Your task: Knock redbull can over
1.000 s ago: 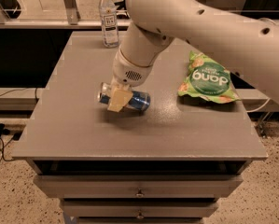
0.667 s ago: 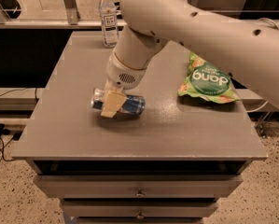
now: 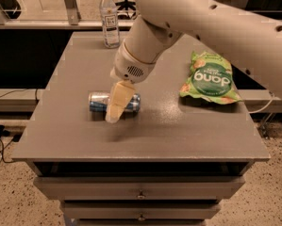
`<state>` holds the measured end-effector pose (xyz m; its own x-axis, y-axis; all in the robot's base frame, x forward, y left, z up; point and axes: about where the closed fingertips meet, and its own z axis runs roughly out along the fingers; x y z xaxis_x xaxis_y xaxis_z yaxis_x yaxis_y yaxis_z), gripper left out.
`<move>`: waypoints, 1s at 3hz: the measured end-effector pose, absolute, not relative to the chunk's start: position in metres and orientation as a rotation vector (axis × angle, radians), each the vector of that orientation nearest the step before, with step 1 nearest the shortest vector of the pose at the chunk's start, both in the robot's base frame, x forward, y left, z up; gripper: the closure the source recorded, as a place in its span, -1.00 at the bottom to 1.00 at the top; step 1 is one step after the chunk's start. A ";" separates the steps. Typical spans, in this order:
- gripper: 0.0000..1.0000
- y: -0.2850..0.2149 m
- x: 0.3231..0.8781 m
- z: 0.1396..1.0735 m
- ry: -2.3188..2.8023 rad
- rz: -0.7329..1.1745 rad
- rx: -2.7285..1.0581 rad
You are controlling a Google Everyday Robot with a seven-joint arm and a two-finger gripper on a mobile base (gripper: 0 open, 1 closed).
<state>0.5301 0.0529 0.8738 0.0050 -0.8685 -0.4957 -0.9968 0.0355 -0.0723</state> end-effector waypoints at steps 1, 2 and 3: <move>-1.00 0.014 0.543 0.899 1.914 0.421 -1.767; -1.00 -0.025 0.549 0.925 1.874 0.462 -1.675; -1.00 -0.071 0.543 0.957 1.812 0.496 -1.609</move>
Offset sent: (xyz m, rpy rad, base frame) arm 0.0277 -0.1292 0.0847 0.2648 -0.0897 -0.1498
